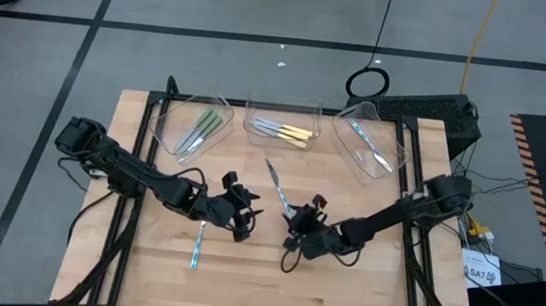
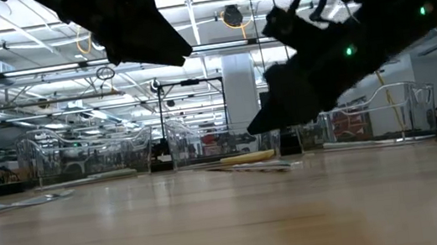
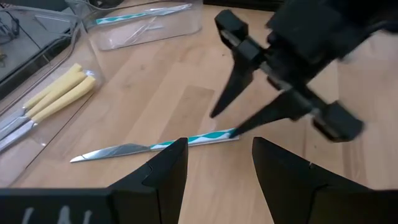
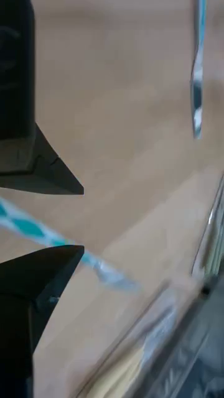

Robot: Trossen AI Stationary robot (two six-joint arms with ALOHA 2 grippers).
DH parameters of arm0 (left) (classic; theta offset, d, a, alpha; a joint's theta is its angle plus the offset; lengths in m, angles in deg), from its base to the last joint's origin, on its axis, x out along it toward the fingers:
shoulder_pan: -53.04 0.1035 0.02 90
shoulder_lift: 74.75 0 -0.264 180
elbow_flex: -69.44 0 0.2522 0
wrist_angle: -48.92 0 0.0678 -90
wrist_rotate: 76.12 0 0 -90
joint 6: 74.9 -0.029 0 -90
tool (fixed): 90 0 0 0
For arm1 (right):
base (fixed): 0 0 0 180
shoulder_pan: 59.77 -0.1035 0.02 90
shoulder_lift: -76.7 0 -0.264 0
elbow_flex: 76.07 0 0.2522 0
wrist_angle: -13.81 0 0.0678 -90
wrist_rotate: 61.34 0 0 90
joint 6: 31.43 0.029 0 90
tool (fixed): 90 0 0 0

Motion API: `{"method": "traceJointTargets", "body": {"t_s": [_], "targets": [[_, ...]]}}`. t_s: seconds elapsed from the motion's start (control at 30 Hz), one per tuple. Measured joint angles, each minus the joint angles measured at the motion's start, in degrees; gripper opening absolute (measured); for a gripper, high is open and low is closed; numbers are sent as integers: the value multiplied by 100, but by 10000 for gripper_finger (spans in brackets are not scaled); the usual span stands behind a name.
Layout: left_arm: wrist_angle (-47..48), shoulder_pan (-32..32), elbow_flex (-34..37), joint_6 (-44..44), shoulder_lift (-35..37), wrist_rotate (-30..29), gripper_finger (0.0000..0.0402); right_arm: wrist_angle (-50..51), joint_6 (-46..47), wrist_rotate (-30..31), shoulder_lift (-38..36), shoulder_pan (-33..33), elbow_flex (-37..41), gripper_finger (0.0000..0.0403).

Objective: Sort silverware by color (type)
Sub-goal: Put the top blue table knife into the right transparent bin

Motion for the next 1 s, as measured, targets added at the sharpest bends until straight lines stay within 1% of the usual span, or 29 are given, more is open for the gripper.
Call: {"method": "traceJointTargets", "body": {"t_s": [0.03,0.1,0.43,0.6,0.7,0.87,1.0], "targets": [[0,-11,0,-1,0,0,189,-10,136,127,94,-1,2,137],[0,-43,0,-3,0,1,189,-19,379,166,232,3,2,137],[44,-73,2,-82,0,-1,189,40,1326,-50,741,134,2,137],[38,-76,4,-80,0,1,189,137,1449,-198,809,201,-11,133],[12,-76,7,-79,0,0,189,335,1478,-206,809,203,-20,114],[4,-76,7,-40,0,1,189,571,1469,-269,811,203,-19,48],[68,-78,7,-31,0,0,189,695,1323,-280,759,138,-13,42]]}}
